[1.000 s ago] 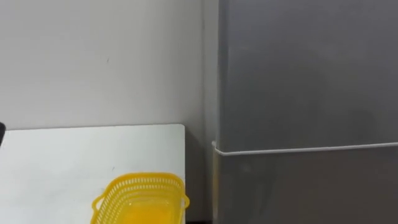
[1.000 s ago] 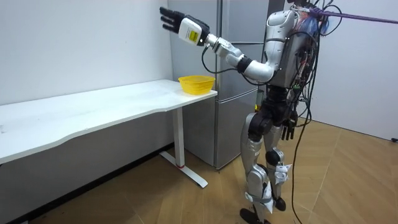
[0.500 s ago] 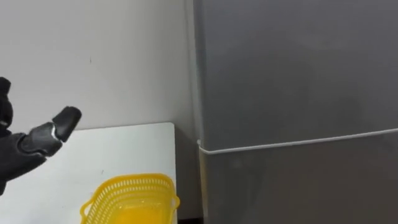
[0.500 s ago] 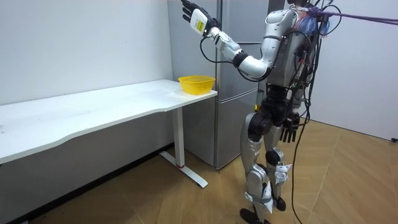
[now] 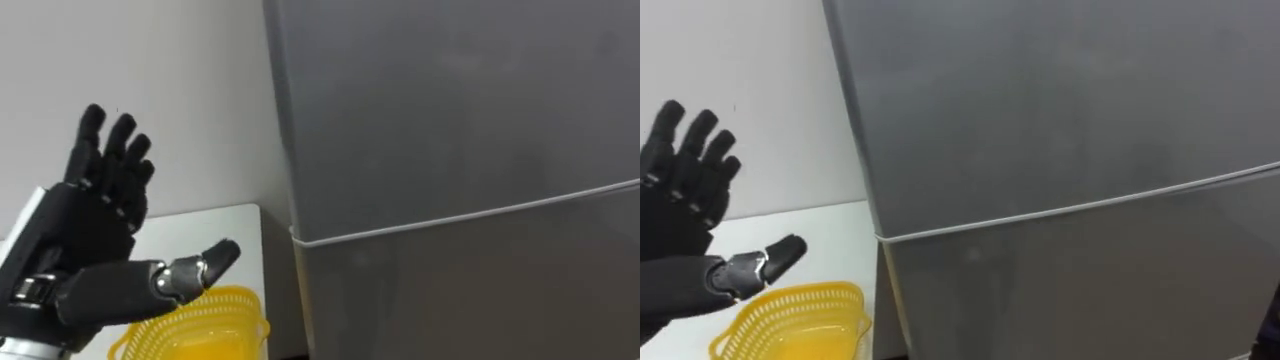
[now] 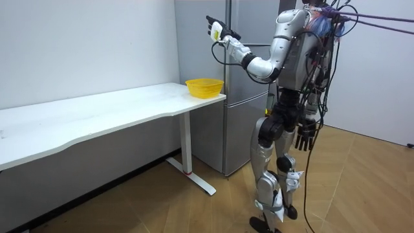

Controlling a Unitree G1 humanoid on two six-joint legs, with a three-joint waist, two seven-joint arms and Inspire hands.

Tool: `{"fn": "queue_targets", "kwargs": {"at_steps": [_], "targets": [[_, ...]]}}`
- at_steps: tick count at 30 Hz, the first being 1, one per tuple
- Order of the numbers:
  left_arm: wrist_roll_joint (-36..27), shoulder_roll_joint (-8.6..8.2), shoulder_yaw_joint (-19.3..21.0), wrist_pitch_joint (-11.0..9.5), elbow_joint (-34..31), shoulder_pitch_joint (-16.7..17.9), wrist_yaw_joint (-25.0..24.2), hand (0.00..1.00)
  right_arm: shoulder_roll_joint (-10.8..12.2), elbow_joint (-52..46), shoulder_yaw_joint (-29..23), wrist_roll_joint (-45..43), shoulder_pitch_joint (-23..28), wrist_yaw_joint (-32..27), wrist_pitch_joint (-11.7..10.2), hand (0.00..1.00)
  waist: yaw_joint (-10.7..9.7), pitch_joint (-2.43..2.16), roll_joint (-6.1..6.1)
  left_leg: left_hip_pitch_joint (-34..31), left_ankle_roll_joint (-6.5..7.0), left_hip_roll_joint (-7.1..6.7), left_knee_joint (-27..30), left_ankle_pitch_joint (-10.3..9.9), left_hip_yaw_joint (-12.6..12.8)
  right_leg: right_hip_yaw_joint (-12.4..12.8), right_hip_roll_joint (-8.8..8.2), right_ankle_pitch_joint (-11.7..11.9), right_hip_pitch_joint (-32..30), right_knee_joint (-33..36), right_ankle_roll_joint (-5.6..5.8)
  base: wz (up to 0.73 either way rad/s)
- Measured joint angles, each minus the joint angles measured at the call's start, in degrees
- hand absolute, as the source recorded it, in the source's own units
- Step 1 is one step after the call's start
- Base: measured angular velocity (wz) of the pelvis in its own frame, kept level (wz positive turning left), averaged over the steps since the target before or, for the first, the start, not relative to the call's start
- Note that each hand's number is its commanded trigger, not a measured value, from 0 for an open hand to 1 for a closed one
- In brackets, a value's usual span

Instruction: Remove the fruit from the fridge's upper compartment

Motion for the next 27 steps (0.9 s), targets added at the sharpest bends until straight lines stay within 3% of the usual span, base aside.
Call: {"fn": "queue_targets", "kwargs": {"at_steps": [7,11,17,27], "targets": [[0.09,0.12,-4.78,0.85,0.59,-4.21,-4.04,0.00,-0.02,0.08,0.18,0.03,-1.73,0.07,1.22,0.00,-1.06,0.07,-0.20,-0.79,0.00,0.02,0.04,0.00,0.14,0.27,0.06,0.21,-0.79,0.14,-0.03,-0.03],[1.20,0.09,-7.27,1.75,0.59,-4.46,-6.14,0.00,-0.11,0.07,0.18,0.11,-2.45,-0.23,1.18,0.00,-1.26,-0.03,-0.02,-0.77,0.00,0.02,0.04,0.00,0.23,0.27,0.08,0.27,-0.78,0.06,-0.06,-0.03],[1.70,-0.09,-8.53,3.22,1.59,-4.82,-6.75,0.00,-0.31,1.16,1.86,0.23,-3.98,-1.34,1.19,0.00,-2.54,-0.06,0.18,-0.72,0.00,0.03,0.03,0.00,0.23,-0.40,-0.01,0.27,0.01,-0.29,-0.06,0.07],[3.50,-0.26,-11.85,3.33,5.55,-7.56,-6.76,0.00,-0.87,1.97,4.67,-0.19,-4.99,-1.48,2.20,0.00,-2.71,0.07,0.49,-0.73,0.00,0.03,0.04,0.00,0.27,-0.19,0.04,0.27,-0.19,-0.31,-0.05,0.00]]}}
